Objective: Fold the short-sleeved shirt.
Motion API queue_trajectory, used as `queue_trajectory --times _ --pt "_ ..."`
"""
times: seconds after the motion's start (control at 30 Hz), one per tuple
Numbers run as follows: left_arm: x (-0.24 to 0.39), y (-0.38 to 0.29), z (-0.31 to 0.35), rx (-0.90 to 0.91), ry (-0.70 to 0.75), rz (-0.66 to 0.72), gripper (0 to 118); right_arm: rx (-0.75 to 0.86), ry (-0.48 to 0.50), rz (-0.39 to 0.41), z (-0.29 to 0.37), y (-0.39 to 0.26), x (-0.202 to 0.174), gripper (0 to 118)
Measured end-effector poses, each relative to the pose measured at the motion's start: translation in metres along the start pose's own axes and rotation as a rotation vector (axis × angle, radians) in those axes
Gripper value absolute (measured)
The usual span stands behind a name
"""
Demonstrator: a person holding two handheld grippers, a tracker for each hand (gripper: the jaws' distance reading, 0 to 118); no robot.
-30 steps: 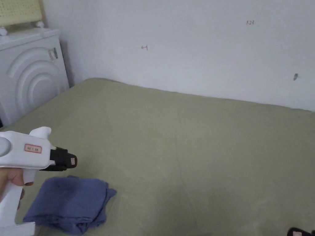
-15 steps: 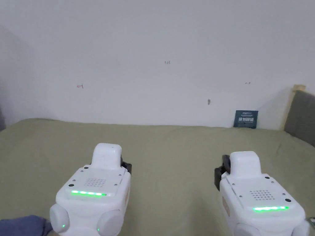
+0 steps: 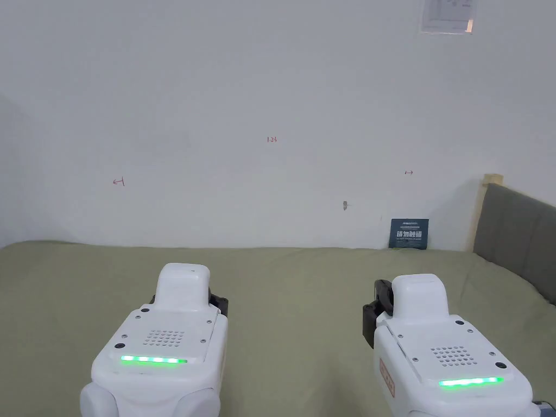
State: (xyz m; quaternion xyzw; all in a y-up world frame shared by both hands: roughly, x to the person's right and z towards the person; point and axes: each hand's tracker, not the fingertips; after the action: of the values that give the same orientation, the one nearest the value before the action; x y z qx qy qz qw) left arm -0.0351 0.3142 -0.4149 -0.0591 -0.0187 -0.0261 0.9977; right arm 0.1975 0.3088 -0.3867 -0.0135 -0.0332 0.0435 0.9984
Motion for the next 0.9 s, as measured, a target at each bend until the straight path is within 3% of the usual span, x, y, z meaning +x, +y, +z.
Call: queue_trajectory --times 0.1,0.13,0.17,0.2,0.23,0.27,0.3,0.5,0.73,0.9 --pt "-0.001 0.003 0.002 0.000 0.004 -0.003 7 -0.001 -0.001 0.010 0.001 0.000 -0.002 9" --pt "0.000 0.003 0.003 0.005 0.012 -0.012 16 0.009 -0.005 0.007 0.002 -0.001 -0.002 23" --pt "0.000 0.003 0.000 0.007 0.027 -0.028 37 0.014 -0.012 0.005 0.003 -0.002 -0.002 51" --pt "0.000 0.003 0.000 0.003 0.041 -0.032 87 0.010 -0.014 0.005 0.002 -0.001 0.000 87" --pt "-0.001 0.003 -0.001 -0.001 0.029 -0.025 118 -0.002 -0.004 -0.003 0.001 -0.001 0.000 105" --pt "-0.003 0.002 -0.005 -0.012 0.024 -0.014 118 0.000 -0.023 -0.003 0.001 -0.001 0.000 112" --pt "-0.005 0.005 0.003 0.060 0.026 -0.004 118 0.005 -0.022 -0.012 0.002 -0.001 0.001 113" --pt "-0.003 0.002 -0.008 0.014 0.066 -0.033 118 -0.003 -0.009 -0.021 0.004 0.003 0.009 113" --pt "-0.003 0.018 0.000 -0.053 0.076 0.034 118 -0.009 0.005 -0.014 0.006 0.005 0.012 113" --pt "-0.011 0.021 0.005 -0.041 -0.020 0.054 118 -0.014 0.004 -0.025 0.009 0.007 0.015 113"
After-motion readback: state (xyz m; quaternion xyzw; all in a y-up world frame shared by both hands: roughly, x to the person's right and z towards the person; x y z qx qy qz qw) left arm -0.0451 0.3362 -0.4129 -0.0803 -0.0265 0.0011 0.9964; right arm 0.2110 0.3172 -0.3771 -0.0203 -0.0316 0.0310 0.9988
